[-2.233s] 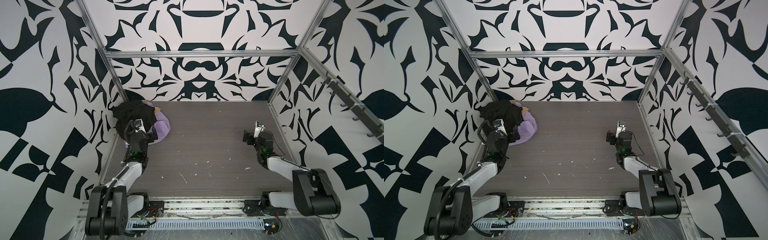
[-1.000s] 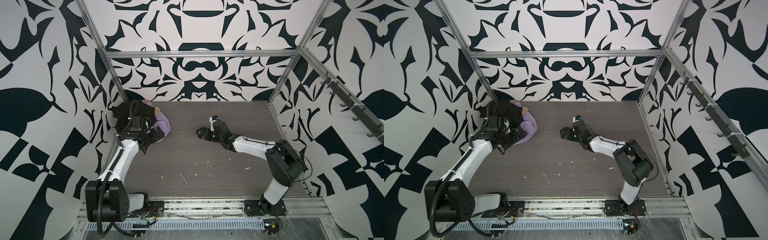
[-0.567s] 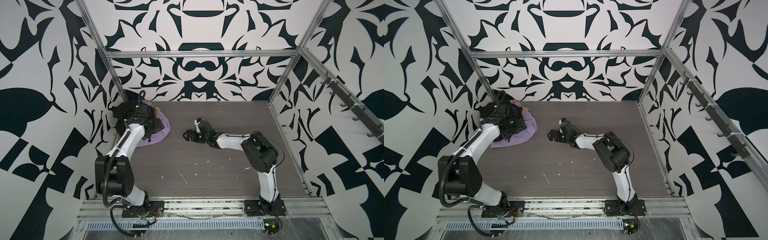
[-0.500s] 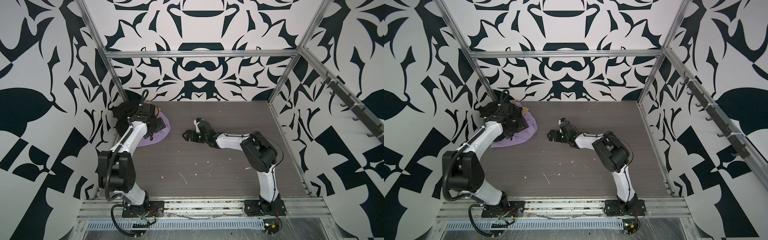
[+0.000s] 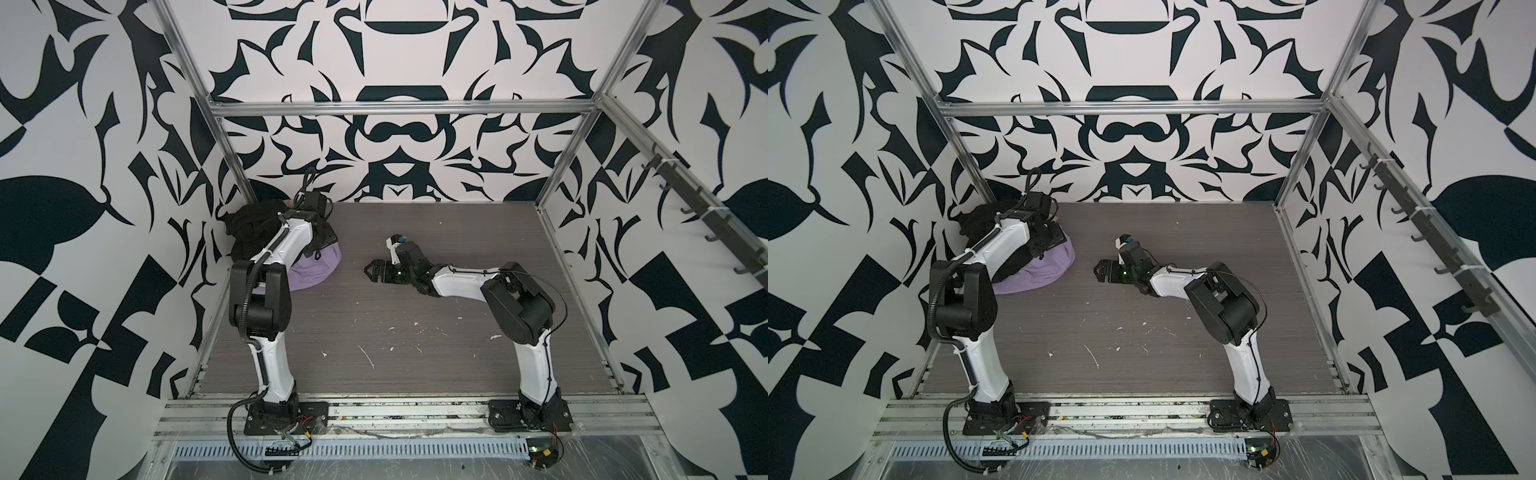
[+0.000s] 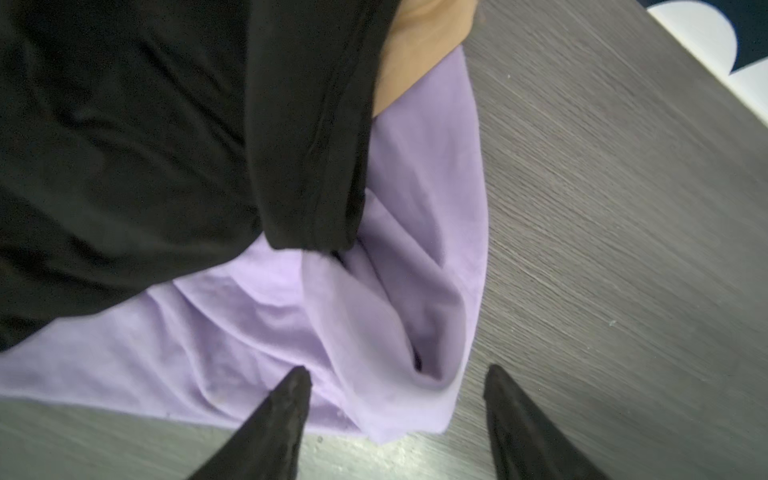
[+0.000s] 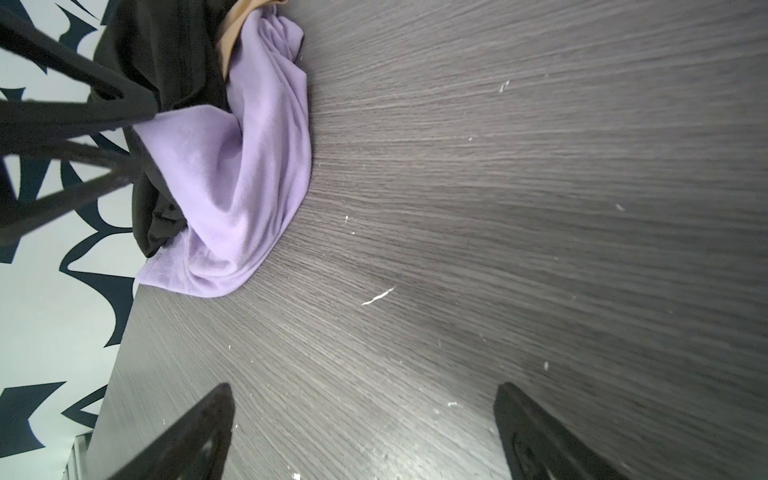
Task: Pick out a specific cloth from the pile
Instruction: 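Close the left gripper on the lavender shirt edge beneath the black garment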
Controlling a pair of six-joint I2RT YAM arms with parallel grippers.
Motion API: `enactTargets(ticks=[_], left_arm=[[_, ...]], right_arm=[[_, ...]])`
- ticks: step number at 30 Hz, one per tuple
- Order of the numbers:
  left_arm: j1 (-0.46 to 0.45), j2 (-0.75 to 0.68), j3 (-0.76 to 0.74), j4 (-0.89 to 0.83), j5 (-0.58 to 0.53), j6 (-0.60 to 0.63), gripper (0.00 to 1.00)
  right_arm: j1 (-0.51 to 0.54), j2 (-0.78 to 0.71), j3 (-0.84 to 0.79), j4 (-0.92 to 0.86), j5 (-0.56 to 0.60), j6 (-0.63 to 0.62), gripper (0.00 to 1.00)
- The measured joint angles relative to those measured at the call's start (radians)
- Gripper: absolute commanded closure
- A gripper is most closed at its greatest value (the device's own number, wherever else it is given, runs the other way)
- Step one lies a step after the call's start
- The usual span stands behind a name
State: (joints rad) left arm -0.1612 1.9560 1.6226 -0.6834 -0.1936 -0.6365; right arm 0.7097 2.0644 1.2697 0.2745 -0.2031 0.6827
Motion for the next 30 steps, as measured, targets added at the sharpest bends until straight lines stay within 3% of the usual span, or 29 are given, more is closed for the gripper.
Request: enactTargets(ticks=[13, 22, 30], left_arm=[[0.0, 0.054, 0.043, -0.011, -0.018, 0.015, 0.6], [0.0, 0.068, 0.05, -0.027, -0.011, 0.031, 0.85], [0.0, 0.068, 0.054, -0.05, -0.02, 0.051, 0.97]], right_arm=[[0.004, 0.0, -0.008, 0.015, -0.003, -0.002, 0.0], [0.005, 0.0, -0.013, 0.02, -0.003, -0.002, 0.0], [0.009, 0.0, -0.013, 0.037, -0.003, -0.002, 0.0]])
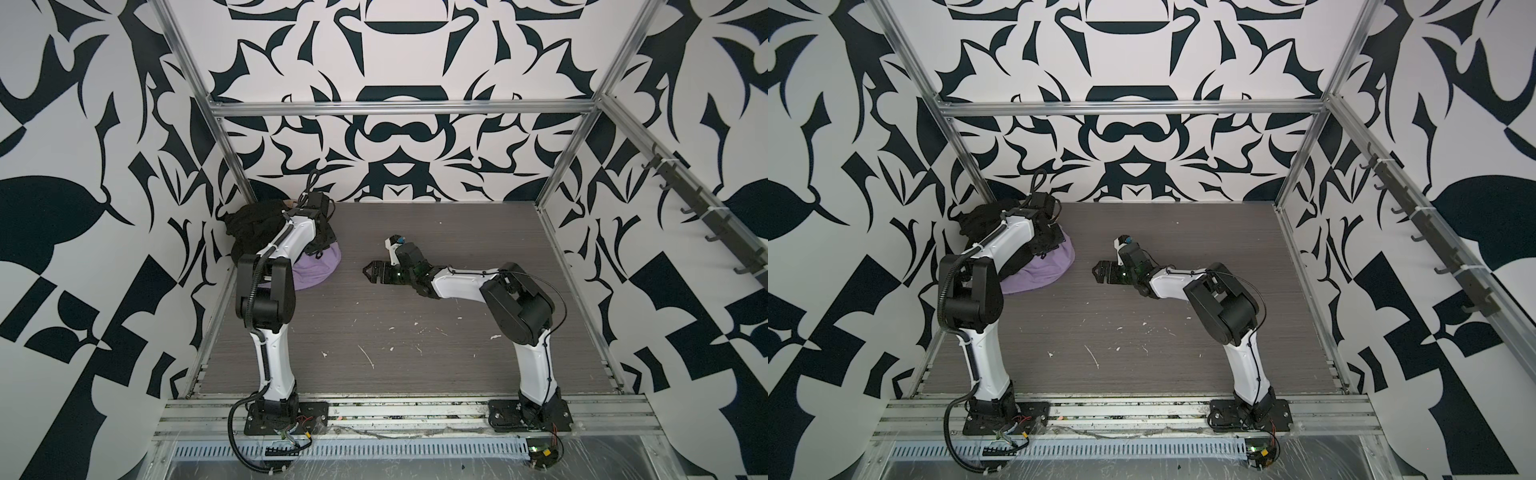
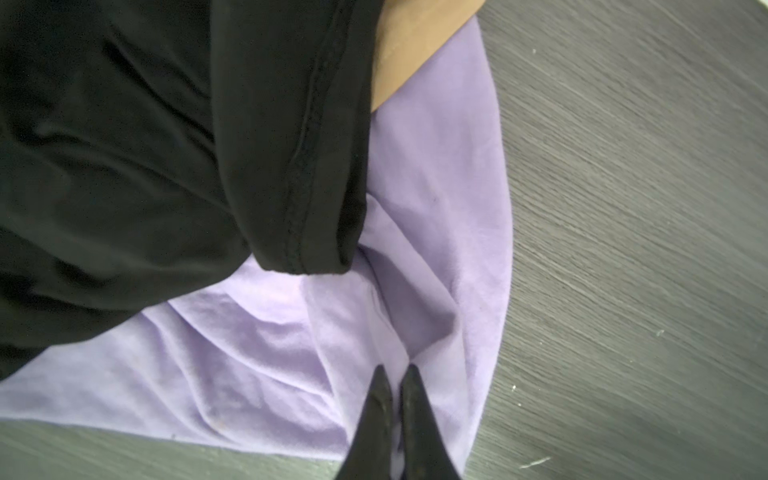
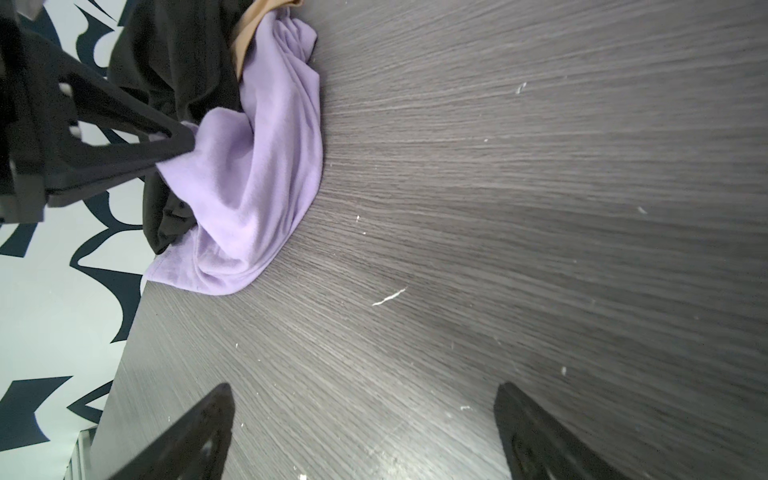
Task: Pick out a specific cloth from the pile
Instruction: 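Close the left gripper on the lavender shirt edge beneath the black garment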
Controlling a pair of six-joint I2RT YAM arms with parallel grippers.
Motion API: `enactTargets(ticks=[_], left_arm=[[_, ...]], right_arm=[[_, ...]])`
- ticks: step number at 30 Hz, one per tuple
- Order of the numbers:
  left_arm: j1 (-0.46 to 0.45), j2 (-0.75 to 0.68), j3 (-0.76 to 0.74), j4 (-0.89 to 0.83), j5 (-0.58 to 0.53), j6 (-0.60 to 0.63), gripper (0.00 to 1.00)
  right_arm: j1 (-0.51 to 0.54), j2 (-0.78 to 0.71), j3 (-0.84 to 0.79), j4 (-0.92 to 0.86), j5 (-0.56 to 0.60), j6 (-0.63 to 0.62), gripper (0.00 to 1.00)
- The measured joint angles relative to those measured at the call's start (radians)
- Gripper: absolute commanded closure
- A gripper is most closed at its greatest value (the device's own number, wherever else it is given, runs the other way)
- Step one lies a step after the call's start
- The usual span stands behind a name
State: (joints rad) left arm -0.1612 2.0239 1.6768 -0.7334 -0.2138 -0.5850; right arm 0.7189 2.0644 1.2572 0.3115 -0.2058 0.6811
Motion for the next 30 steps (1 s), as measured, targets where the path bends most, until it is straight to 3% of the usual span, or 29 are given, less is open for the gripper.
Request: enactTargets(ticks=[30], left_arm=[[0.003, -0.022, 0.041, -0.044, -0.024, 0.025, 1.0]], right_arm=[[0.01, -0.002, 0.0, 0.0, 0.0, 0.002, 0.01]])
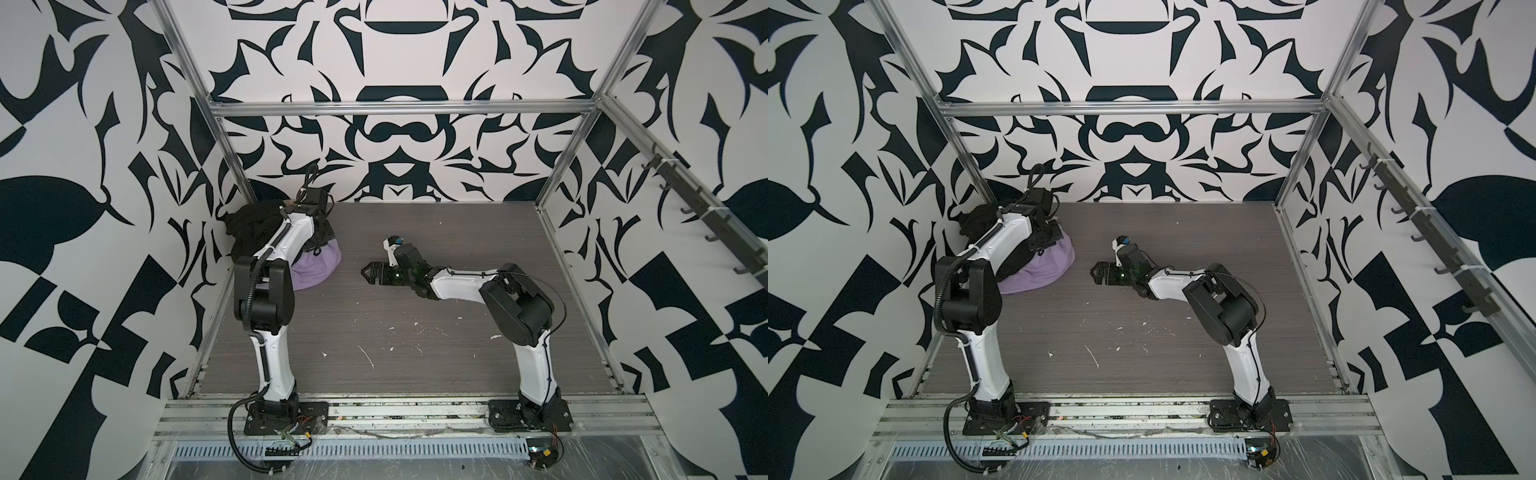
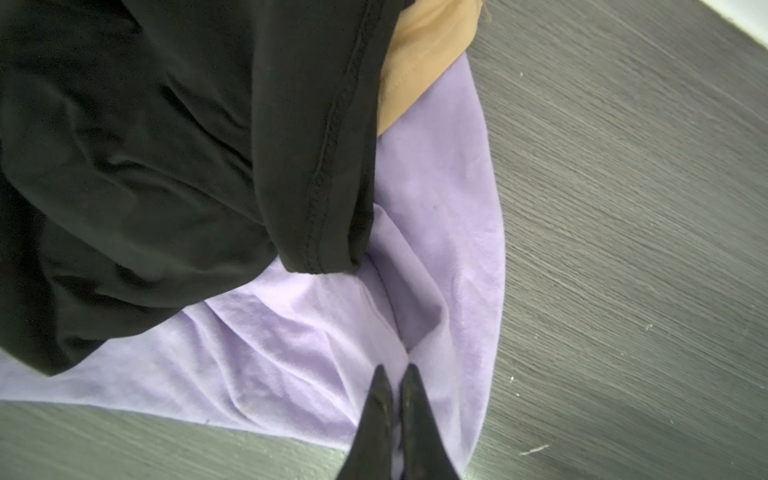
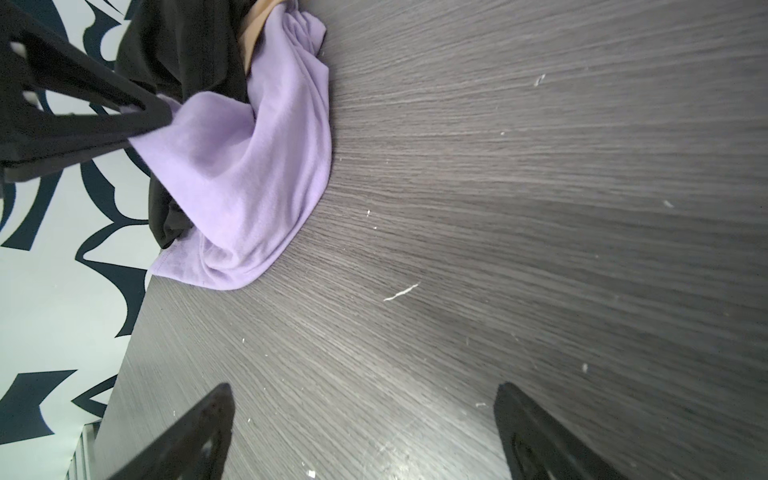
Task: Pick out a specific cloth from the pile
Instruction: 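Close the left gripper on the lavender shirt edge beneath the black garment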
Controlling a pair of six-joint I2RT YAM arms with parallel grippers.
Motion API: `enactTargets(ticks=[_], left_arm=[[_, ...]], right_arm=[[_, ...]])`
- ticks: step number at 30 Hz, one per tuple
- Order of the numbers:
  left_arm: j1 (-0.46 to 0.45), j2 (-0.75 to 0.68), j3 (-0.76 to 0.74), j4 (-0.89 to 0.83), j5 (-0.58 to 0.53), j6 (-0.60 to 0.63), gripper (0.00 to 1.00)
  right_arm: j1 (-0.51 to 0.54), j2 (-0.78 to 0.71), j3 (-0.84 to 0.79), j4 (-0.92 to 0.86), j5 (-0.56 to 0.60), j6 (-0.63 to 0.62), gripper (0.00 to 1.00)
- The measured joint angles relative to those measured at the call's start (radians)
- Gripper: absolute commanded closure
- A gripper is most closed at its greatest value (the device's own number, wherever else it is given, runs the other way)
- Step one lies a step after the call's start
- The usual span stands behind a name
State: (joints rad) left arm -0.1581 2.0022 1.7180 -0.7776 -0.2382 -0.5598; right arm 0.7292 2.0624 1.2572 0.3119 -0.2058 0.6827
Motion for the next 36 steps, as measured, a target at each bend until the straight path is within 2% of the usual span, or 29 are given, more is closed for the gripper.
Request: enactTargets(ticks=[9, 36], left_arm=[[0.002, -0.006, 0.056, -0.012, -0.002, 0.003, 1.0], [0.016, -0.076, 0.077, -0.02, -0.002, 0.004, 1.0]], right_arm=[[0.007, -0.022, 0.0, 0.0, 0.0, 0.003, 0.0], [0.021, -0.05, 0.0, -0.001, 0.007, 0.003, 0.0]])
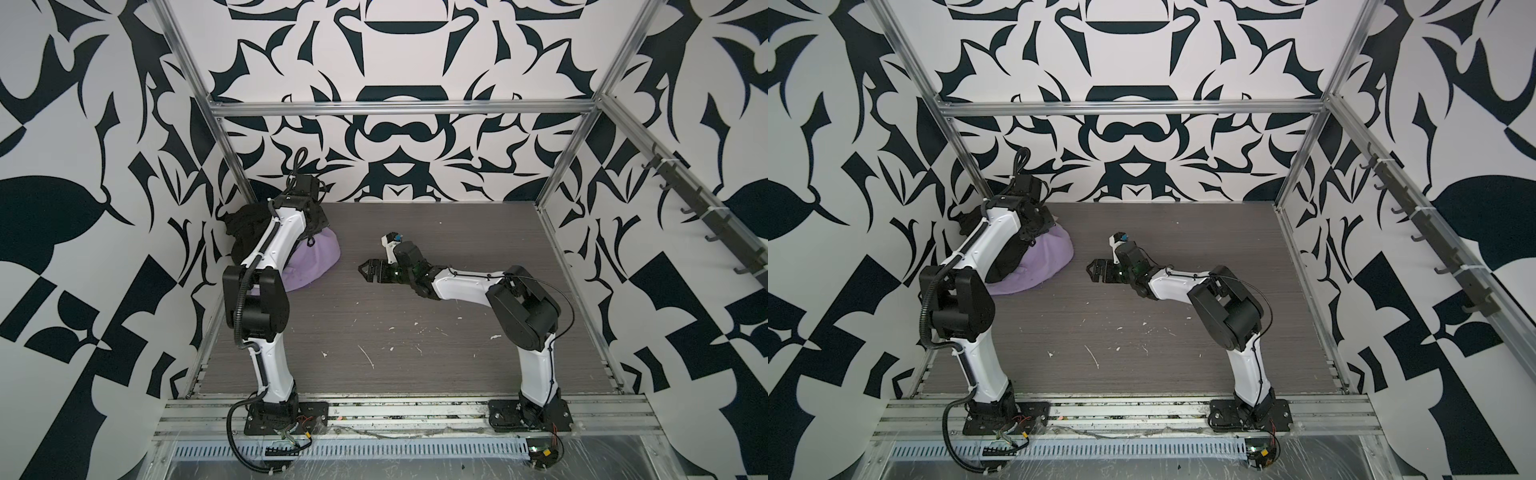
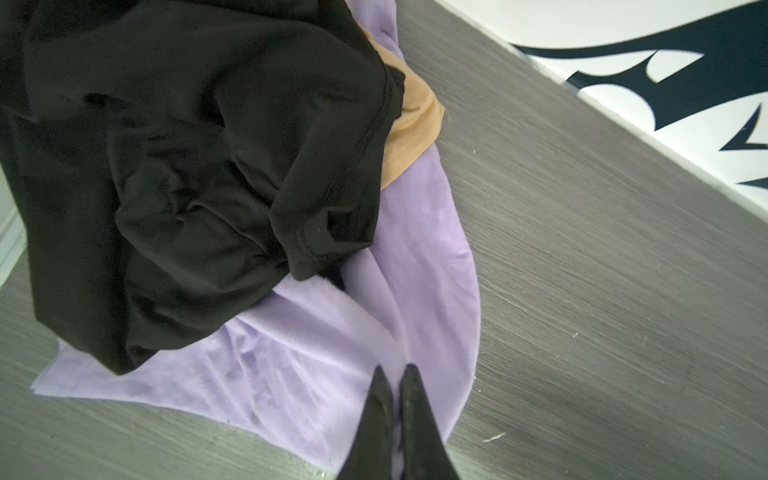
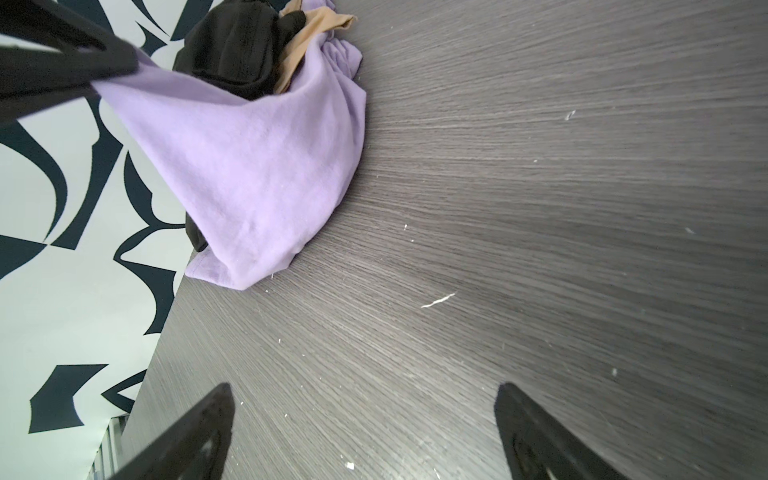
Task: Pick out a specific cloth from the pile
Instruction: 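Close the left gripper on the lavender shirt edge beneath the black garment, then lift the lavender shirt upward with the left gripper, pulling it from the pile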
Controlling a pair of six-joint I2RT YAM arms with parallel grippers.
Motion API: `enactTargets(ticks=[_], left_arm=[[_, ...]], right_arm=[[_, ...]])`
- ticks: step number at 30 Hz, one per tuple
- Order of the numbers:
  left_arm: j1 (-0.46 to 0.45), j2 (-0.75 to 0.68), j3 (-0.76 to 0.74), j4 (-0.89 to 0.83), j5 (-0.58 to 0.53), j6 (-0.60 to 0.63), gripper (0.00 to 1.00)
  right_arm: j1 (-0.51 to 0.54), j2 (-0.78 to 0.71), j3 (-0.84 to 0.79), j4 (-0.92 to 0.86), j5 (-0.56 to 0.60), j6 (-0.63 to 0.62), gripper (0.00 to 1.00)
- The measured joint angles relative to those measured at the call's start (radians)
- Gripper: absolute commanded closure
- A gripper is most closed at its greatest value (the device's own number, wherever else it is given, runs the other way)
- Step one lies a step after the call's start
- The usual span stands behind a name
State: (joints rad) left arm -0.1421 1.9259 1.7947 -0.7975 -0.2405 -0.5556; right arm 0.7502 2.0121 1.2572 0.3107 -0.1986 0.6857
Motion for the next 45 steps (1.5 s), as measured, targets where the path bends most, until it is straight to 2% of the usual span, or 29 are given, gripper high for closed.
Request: enactTargets(ticks=[45], left_arm=[[0.048, -0.151, 0.045, -0.008, 0.025, 0.03, 0.99]], right_arm=[[0.048, -0.037, 0.019, -0.03, 0.051, -0.058, 0.0]])
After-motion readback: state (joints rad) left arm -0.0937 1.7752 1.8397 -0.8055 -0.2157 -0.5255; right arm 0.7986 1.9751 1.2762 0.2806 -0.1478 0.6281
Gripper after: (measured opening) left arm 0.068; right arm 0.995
